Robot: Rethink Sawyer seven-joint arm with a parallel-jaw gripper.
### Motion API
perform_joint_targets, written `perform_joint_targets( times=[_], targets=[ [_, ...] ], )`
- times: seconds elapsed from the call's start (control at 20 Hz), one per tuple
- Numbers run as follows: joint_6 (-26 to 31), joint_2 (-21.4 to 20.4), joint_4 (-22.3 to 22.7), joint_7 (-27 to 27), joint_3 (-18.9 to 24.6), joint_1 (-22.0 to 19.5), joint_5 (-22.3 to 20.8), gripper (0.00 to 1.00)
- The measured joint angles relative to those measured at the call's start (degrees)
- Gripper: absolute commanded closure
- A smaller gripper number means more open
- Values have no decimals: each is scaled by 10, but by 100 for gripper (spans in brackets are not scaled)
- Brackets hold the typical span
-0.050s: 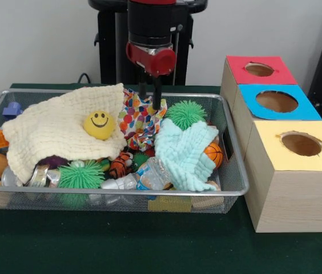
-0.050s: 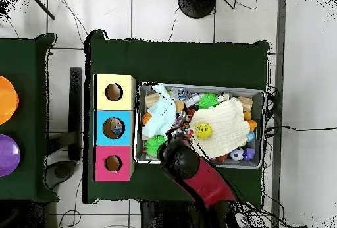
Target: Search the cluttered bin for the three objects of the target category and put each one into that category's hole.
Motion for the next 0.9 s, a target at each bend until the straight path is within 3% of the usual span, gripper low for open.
perform_joint_targets(
  times=[0.3, 0.65, 0.9],
  targets=[
    [0, 11, 0, 3, -7, 48, 31, 0],
    [-10, 7, 6, 3, 29, 11, 30, 0],
    [-7, 3, 6, 3, -6, 51, 39, 0]
  ],
)
